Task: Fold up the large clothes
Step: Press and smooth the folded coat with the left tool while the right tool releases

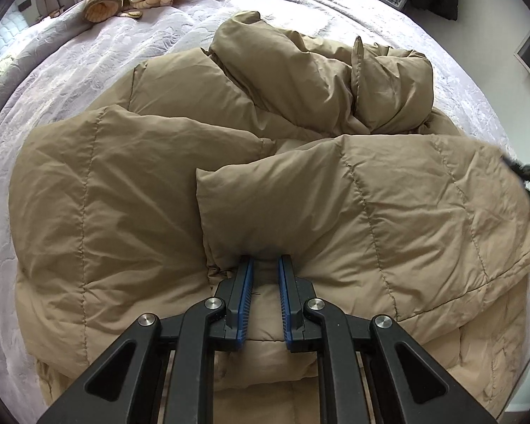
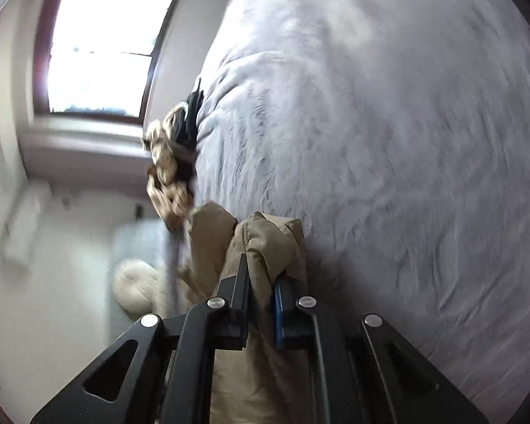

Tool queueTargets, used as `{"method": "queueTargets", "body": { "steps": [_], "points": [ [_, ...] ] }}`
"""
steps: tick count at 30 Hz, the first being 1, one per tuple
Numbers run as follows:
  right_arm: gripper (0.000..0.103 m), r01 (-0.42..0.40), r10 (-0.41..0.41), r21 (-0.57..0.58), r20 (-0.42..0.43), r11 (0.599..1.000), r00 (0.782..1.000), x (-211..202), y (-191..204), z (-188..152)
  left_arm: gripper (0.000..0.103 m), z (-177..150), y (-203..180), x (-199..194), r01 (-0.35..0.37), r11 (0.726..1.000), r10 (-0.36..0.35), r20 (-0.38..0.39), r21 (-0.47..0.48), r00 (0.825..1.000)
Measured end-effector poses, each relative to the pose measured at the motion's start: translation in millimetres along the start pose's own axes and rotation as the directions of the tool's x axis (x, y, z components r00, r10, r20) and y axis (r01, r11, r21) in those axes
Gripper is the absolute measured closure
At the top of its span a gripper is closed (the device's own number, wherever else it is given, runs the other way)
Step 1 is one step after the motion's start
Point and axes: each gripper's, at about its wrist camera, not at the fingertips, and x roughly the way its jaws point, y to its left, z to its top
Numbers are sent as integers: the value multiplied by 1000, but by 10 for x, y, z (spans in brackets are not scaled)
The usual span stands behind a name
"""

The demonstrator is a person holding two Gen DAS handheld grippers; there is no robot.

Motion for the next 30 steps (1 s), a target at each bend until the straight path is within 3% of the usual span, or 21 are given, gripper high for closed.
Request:
{"method": "queueTargets", "body": {
  "steps": [2, 4, 7, 10, 13, 17, 21, 25, 30],
  "points": [
    [92, 172, -174, -89, -17, 981, 985, 84, 29, 23, 88, -1, -43, 10, -2, 1000, 2, 0, -4, 1000],
    [92, 310, -314, -116, -17, 944, 949, 155, -56, 41, 88, 1, -65, 16, -11, 1000, 11, -1, -6, 1000],
    [92, 391, -388, -70, 49, 918, 920, 22, -65, 21, 88, 7, -82, 26, -11, 1000, 11, -1, -7, 1000],
    [92, 395, -388, -77, 92, 916, 917, -178, 103, -101, 88, 12, -58, 23, -9, 1000, 9, 2, -13, 1000],
    [92, 384, -370, -211, 103, 899, 923, -412, 406, -356, 88, 3, -56, 22, -11, 1000, 11, 6, -17, 1000],
    [92, 321, -340, -347, 7, 881, 940, -492, 638, -850, 88, -4, -47, 17, -11, 1000, 11, 4, -13, 1000],
    [96, 386, -437, -318, -107, 866, 893, -184, 293, -1062, 88, -2, -26, -275, -35, 999, 36, 31, -29, 999],
    [96, 384, -419, -265, -86, 884, 904, -177, 198, -1062, 88, -193, -29, -559, 4, 1000, -3, 66, -16, 998],
    [96, 408, -444, -297, -60, 863, 894, -216, 230, -1157, 88, -367, -64, -255, -53, 998, 52, 25, 28, 998]
  ]
}}
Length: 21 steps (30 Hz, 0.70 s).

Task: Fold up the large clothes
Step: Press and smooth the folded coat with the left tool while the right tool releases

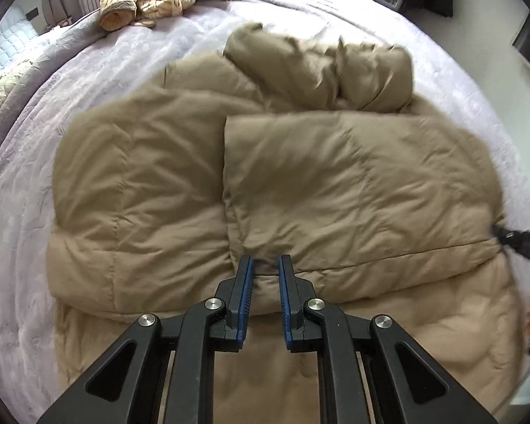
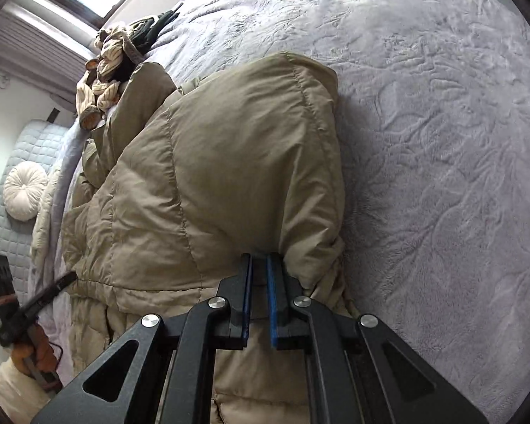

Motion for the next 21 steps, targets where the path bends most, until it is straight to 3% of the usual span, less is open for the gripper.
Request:
{"method": "queueTargets", "body": {
  "steps": [8, 18, 20, 21],
  "points": [
    [97, 63, -62, -58, 20, 996, 998, 82, 73, -11, 86, 46, 97, 167, 23, 999, -23, -6, -42, 1000],
    [91, 13, -13, -3, 7, 1000, 1000, -428, 179, -147, 86, -211, 198, -519, -31, 994, 31, 1, -108, 1000],
    [81, 1, -1, 20, -7, 1000, 1000, -526, 151, -251, 86, -295, 194, -612, -35, 992, 36, 8, -123, 999],
    [68, 1, 0, 31, -11, 1000, 1000, -558, 143, -296, 82, -341, 197, -654, -43, 991, 44, 4, -129, 999]
  ]
}}
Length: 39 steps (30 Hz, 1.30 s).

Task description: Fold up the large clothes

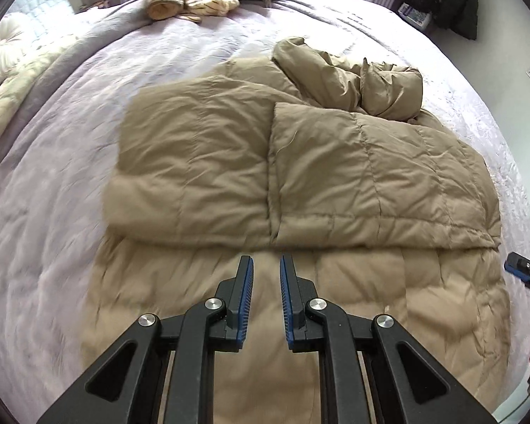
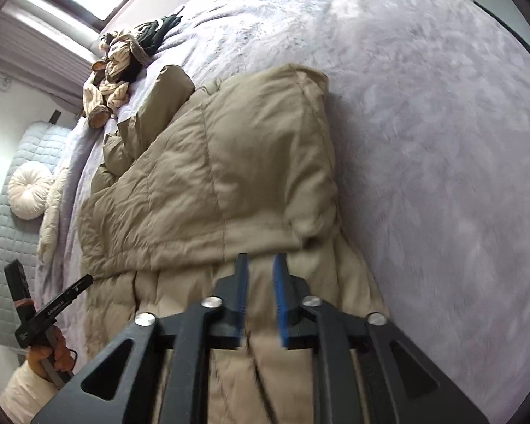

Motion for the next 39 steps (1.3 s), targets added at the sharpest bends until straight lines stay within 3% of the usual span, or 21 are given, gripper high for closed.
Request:
{"method": "queueTargets", "body": {
  "steps": [1, 2, 3, 8, 11, 13, 17, 18, 19, 26, 29, 31, 39],
  "points": [
    [55, -1, 1, 10, -5, 1000, 1000, -30, -12, -52, 43, -32, 16, -19, -8, 1000, 8, -4, -6, 1000],
    [52, -2, 2, 19, -11, 1000, 1000, -64, -27, -110, 2, -73, 31, -53, -24, 1000, 24, -3, -18, 1000],
    [52, -4, 4, 21, -15, 1000, 1000, -89, -31, -155, 0, -109, 41, -108, -51, 998, 51, 21, -28, 998],
    [48, -6, 8, 49, -50, 999, 999, -164, -56, -332, 0, -371, 51, -265, -60, 997, 60, -17, -49, 998],
    [38, -13, 16, 54, -57, 998, 998, -243, -40, -423, 0, -482, 19, -354, -84, 995, 82, -32, -50, 996],
    [23, -25, 29, 57, -58, 998, 998, -313, -12, -472, 0, -545, -13, -421, -100, 994, 98, -43, -51, 994],
    [20, -38, 40, 72, -26, 997, 999, -474, 39, -571, 0, -694, -46, -579, -101, 993, 97, -70, -56, 993],
    [15, -46, 47, 75, -18, 996, 999, -513, 51, -604, 0, -732, -57, -620, -109, 993, 104, -76, -54, 992],
    [1, -50, 52, 75, -18, 996, 998, -539, 65, -632, 0, -758, -67, -648, -112, 992, 108, -79, -53, 991],
    [0, -88, 92, 66, -62, 994, 994, -653, 190, -885, 0, -976, -35, -819, -131, 989, 123, -114, -69, 986],
    [0, -121, 135, 125, -106, 985, 985, -642, 187, -1050, 0, -1073, 50, -860, -139, 988, 130, -125, -63, 984],
    [0, -130, 152, 161, -129, 978, 980, -633, 183, -1143, 0, -1157, 122, -864, -102, 993, 94, -140, -53, 986],
    [0, -118, 172, 332, -139, 936, 975, -624, 249, -1773, 0, -1548, 454, -982, -47, 998, 37, -186, -48, 982]
  ]
}}
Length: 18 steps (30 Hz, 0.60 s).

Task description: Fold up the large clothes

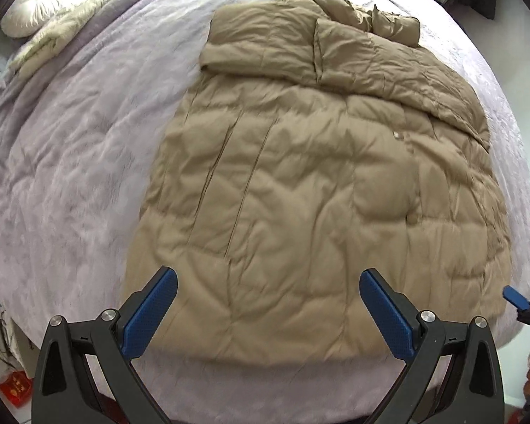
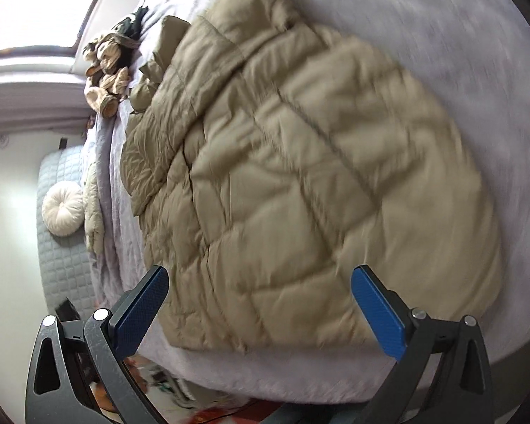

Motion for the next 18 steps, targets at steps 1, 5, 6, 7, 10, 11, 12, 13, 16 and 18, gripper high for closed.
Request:
{"method": "queueTargets", "body": {
  "steps": [1, 5, 6, 7, 10, 11, 12, 13, 16, 18],
  "points": [
    [0, -6, 6, 21, 0, 1000, 1000, 5, -14, -78, 0, -63, 68, -14, 13, 1000, -13, -5, -2, 1000],
    [0, -33, 31, 110, 16, 993, 999, 19, -109, -369, 0, -305, 387, -26, 44, 997, -46, -27, -59, 999],
    [0, -40, 38, 134, 16, 990, 999, 30, -148, -439, 0, -386, 477, -7, 42, 996, -45, -38, -74, 998],
    [0, -44, 42, 155, 15, 987, 999, 44, -184, -509, 0, -443, 529, 14, 42, 996, -46, -48, -80, 998],
    [0, -41, 40, 190, 7, 981, 999, 77, -265, -672, 0, -630, 685, 89, 50, 995, -57, -71, -91, 996],
    [0, -37, 37, 198, 5, 979, 999, 84, -292, -717, 0, -677, 727, 115, 64, 993, -72, -75, -101, 995],
    [0, -35, 35, 204, 5, 978, 999, 90, -304, -732, 0, -732, 781, 155, 96, 988, -107, -81, -124, 991],
    [0, -32, 31, 211, 6, 977, 999, 96, -335, -760, 0, -765, 813, 187, 121, 981, -135, -85, -149, 987],
    [0, -31, 29, 246, 10, 969, 1000, 113, -467, -809, 0, -863, 927, 309, 200, 951, -227, -94, -236, 969],
    [0, -43, 41, 278, 12, 960, 999, 127, -580, -839, 0, -897, 962, 375, 252, 928, -285, -84, -275, 955]
  ]
}}
